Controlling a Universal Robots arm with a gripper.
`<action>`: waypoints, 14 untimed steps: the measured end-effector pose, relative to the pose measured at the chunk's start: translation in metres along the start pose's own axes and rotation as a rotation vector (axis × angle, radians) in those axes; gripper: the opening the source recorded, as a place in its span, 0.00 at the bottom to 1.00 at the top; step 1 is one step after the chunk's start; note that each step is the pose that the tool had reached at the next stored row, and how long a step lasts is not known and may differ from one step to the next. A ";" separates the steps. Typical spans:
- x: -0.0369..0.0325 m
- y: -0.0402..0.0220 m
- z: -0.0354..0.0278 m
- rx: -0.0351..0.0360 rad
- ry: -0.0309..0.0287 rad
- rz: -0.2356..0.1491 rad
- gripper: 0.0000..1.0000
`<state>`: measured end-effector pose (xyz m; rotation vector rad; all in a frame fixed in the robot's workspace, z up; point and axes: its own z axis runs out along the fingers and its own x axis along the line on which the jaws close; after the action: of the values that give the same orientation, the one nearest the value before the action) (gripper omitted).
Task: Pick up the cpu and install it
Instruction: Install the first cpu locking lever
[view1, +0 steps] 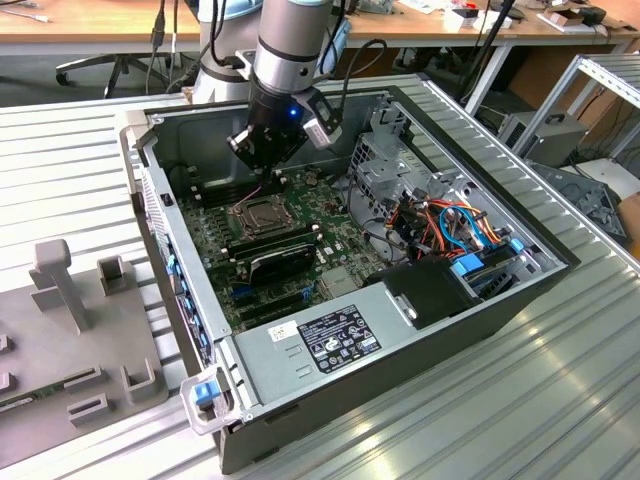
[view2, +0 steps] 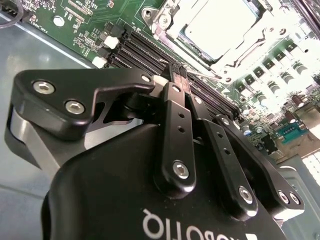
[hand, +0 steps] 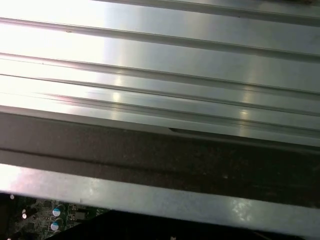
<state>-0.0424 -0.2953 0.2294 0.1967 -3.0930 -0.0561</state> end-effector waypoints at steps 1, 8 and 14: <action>-0.0007 -0.0001 0.0011 -0.0001 0.0008 0.000 0.11; -0.0034 -0.0006 0.0046 -0.0004 0.0033 0.000 0.11; -0.0057 -0.0015 0.0081 -0.0007 0.0053 0.000 0.11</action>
<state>-0.0370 -0.2957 0.2210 0.1962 -3.0877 -0.0565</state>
